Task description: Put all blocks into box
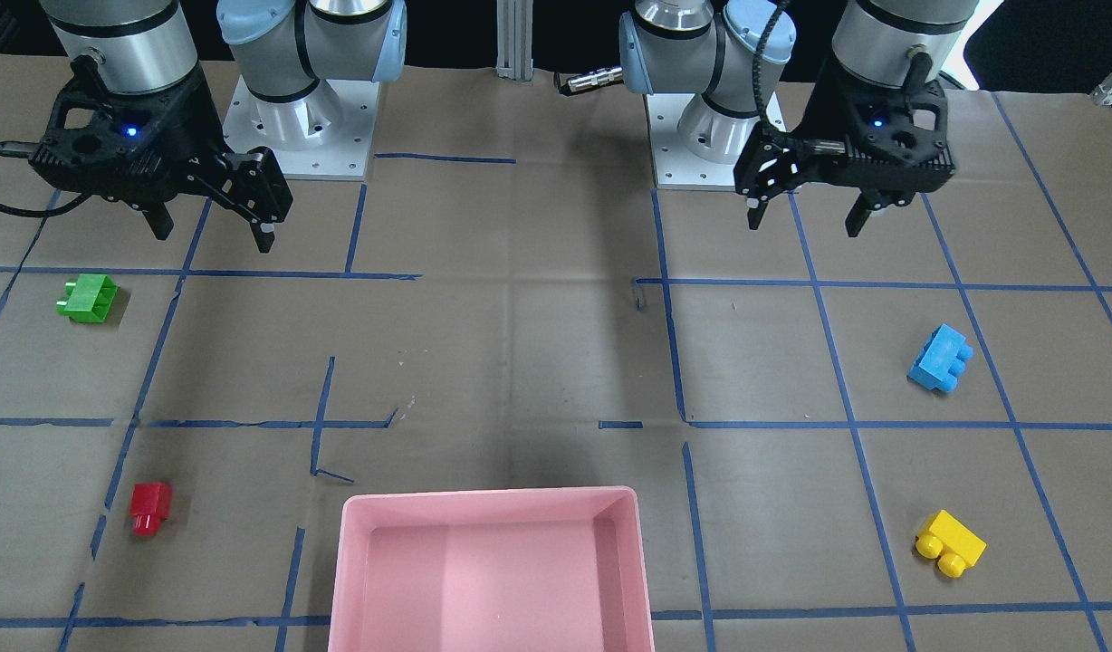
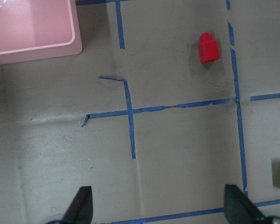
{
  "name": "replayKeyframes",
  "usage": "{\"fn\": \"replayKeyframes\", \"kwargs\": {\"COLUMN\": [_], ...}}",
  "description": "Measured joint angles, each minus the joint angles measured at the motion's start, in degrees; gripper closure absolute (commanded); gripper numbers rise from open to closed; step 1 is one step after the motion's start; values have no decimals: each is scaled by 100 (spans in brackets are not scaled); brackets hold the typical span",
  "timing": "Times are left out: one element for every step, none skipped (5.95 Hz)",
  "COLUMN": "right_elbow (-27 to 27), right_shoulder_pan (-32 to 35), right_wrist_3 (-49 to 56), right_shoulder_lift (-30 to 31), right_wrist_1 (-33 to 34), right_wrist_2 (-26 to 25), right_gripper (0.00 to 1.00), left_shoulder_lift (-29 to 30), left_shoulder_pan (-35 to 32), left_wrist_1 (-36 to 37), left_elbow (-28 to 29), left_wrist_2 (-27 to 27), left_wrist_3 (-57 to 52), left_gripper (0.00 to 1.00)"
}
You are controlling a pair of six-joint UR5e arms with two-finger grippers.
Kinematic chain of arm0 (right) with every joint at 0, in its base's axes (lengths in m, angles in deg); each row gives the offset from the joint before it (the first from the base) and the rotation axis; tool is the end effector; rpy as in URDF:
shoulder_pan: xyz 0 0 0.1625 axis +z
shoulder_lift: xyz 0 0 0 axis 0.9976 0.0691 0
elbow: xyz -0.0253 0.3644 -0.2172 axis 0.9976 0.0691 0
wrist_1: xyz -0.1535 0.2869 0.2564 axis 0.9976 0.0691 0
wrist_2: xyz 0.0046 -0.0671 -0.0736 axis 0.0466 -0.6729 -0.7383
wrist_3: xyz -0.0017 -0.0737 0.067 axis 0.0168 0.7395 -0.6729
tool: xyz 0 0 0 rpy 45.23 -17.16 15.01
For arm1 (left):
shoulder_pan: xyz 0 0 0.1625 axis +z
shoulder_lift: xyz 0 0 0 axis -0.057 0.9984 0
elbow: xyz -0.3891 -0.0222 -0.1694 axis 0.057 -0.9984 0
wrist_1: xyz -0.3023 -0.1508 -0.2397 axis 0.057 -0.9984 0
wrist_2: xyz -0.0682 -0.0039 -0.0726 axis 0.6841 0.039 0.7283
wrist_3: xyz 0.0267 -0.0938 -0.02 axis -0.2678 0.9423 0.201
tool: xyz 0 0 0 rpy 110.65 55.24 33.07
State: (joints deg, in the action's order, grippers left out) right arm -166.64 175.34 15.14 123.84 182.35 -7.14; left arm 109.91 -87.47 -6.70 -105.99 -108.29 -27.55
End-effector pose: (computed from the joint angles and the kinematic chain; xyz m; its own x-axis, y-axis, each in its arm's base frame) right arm 0.1219 -0.4818 0.4870 -0.9937 0.1024 0.0456 0.0959 0.9871 -0.1285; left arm -0.0828 -0.4829 0.5067 -0.9927 0.1149 -0.0365 0.1171 0.9909 -0.0659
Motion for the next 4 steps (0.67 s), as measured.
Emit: {"fn": "replayKeyframes", "kwargs": {"right_elbow": [0,-1,-1,-1], "right_shoulder_pan": [0,0,0,0], "right_wrist_3": [-2,-2,-2,0], "right_shoulder_lift": [-2,-6,-7,-8], "right_wrist_1": [0,12,23,27], "right_wrist_2": [0,0,0,-2], "right_gripper": [0,0,0,0], "left_shoulder_lift": [-41,-89,-95,-42], "left_shoulder_pan": [570,1336,2209,3018], "left_wrist_1": [-7,-14,-6,26], "left_elbow": [-62,-130,-201,-292], "left_wrist_2": [0,0,16,44], "left_wrist_3": [-840,-1941,-3156,-4399], "left_gripper": [1,1,1,1]}}
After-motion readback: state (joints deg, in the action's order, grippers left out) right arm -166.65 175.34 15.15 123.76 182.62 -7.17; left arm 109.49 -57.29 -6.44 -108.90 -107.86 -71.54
